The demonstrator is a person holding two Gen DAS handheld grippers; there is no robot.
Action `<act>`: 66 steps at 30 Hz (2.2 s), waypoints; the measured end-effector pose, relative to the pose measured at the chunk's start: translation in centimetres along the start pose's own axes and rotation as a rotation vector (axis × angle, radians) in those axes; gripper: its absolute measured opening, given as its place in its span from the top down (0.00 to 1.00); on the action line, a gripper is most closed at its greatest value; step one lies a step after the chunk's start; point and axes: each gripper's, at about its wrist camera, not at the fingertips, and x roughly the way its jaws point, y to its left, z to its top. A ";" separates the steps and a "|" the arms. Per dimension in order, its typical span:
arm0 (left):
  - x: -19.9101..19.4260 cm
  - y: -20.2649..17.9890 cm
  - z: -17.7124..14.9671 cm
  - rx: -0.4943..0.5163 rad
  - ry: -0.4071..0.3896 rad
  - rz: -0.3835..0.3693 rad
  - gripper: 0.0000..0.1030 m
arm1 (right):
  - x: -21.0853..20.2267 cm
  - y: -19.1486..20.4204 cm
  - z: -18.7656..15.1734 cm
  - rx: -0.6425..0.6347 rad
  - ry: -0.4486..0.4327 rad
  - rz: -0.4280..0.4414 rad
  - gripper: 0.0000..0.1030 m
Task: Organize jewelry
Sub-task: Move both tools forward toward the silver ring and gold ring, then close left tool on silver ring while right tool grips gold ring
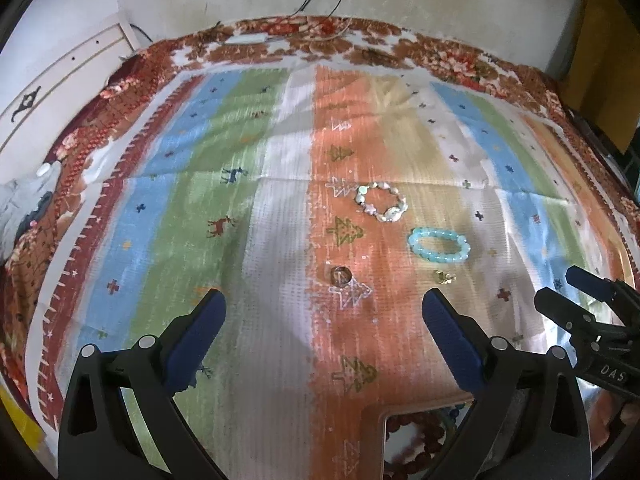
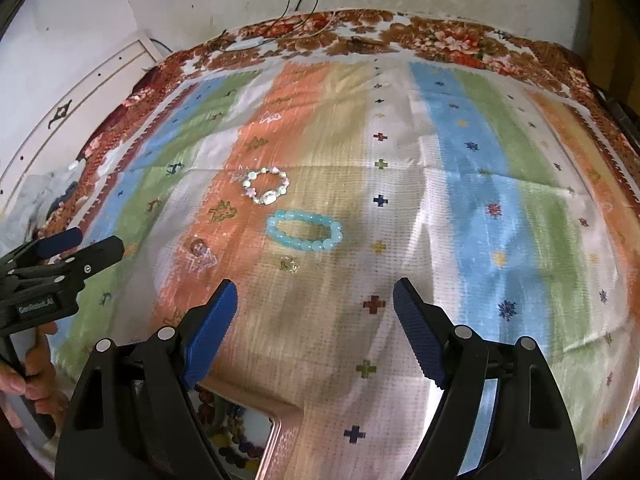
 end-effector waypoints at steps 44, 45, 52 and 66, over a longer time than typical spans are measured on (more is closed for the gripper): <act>11.5 -0.7 2.7 0.032 0.320 -0.059 0.51 | 11.2 1.6 2.3 -0.053 0.246 0.038 0.33; 11.7 -0.7 2.7 0.034 0.324 -0.056 0.51 | 11.3 1.5 2.3 -0.049 0.247 0.037 0.35; 12.7 -1.0 2.8 0.042 0.338 -0.049 0.54 | 12.2 1.2 2.4 -0.024 0.276 0.052 0.46; 13.8 -2.2 2.8 0.074 0.352 0.000 0.75 | 13.0 0.9 3.2 -0.060 0.282 0.020 0.83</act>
